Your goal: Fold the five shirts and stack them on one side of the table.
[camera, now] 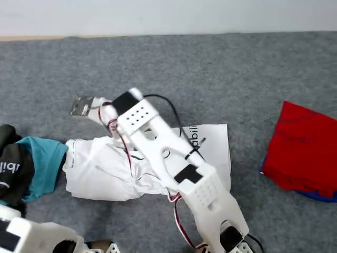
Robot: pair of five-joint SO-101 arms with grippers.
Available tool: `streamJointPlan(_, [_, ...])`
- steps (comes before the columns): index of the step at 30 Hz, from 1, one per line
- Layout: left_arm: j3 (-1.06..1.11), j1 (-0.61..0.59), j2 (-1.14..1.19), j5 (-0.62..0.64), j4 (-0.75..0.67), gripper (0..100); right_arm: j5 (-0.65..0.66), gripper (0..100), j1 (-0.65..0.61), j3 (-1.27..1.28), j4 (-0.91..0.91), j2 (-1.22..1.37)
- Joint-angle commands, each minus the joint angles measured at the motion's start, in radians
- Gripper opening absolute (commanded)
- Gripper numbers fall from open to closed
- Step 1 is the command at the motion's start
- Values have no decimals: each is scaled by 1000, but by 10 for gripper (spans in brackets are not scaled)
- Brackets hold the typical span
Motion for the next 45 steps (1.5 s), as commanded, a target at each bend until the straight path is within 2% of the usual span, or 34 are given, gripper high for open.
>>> streamJointPlan(1, [-5, -2, -100, 29, 91, 8, -107, 86, 65, -26, 119, -101])
streamJointPlan(3, [-5, 0, -126, 31, 141, 8, -175, 83, 119, -21, 163, -110])
streamJointPlan(7, [-5, -8, -193, 31, 210, 8, -359, 8, 232, -21, 159, -156])
streamJointPlan(12, [-5, 0, -302, 32, 310, 8, -420, 9, 312, 37, 160, -242])
streamJointPlan(18, [-5, -8, -373, 31, 333, 8, -451, 13, 427, 302, 160, -392])
streamJointPlan(21, [-5, -3, -385, 31, 359, 8, -448, 72, 479, 434, 157, -441])
streamJointPlan(24, [-5, 2, -393, 31, 374, 8, -460, 205, 527, 523, 136, -435])
streamJointPlan(28, [-5, 2, -393, 31, 374, 8, -595, 308, 579, 585, 38, -398])
streamJointPlan(33, [-5, 2, -388, 31, 374, 8, -667, 321, 591, 586, -65, -312])
streamJointPlan(40, [-7, 2, -393, 31, 374, 8, -687, 318, 593, 586, -151, -134])
streamJointPlan(45, [-7, -8, -393, 31, 376, 8, -721, 310, 618, 563, -127, -45])
